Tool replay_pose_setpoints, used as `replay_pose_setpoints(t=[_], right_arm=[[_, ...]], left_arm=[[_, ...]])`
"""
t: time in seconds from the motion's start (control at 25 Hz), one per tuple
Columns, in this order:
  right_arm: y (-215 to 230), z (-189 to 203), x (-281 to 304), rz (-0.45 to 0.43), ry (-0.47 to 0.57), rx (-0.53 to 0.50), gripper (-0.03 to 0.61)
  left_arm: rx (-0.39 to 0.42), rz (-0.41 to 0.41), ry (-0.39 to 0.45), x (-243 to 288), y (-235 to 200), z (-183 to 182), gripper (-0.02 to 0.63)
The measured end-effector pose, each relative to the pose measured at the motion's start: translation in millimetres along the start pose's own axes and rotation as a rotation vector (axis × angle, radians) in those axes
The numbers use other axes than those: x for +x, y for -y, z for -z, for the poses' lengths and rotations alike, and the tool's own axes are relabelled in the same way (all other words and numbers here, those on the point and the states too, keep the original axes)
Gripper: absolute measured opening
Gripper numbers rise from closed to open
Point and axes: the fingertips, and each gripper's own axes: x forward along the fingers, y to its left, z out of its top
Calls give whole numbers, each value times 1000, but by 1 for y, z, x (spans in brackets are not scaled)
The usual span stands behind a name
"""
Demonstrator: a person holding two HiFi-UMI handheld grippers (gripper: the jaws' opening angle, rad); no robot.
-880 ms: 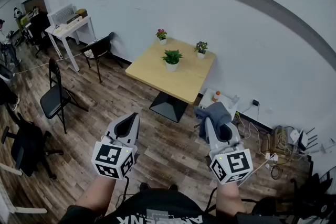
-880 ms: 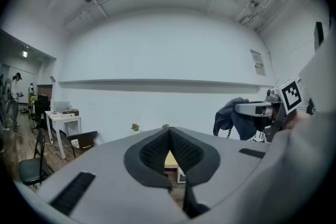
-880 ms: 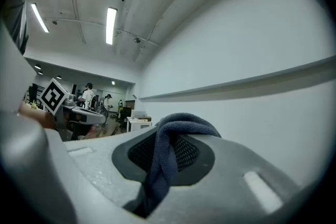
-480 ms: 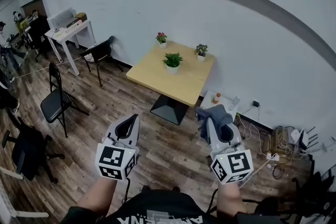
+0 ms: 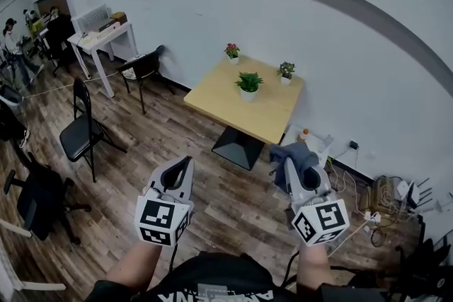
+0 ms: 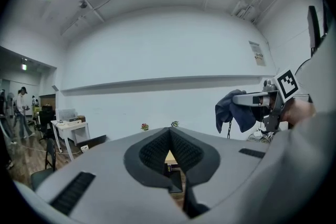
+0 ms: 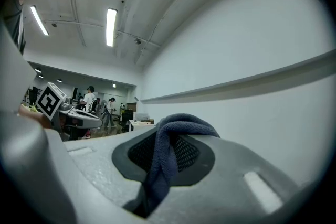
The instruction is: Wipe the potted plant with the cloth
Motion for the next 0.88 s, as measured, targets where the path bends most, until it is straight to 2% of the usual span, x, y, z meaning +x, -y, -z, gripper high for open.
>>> replay_pose_setpoints(t=[0.2, 0.4, 0.56, 0.88], right_arm=[[-19, 6, 36, -13, 14, 21, 46], [-11, 14, 69, -43, -9, 3, 46], [14, 21, 113, -79, -12, 5, 46], [87, 16, 213, -140, 0, 15, 46]], left_arm=[[-15, 22, -5, 1, -32, 15, 2], [-7, 47, -18, 33, -42, 19, 2], [-6, 31, -21, 76, -55, 17, 2], [-2, -66, -26, 168, -95, -4, 2]])
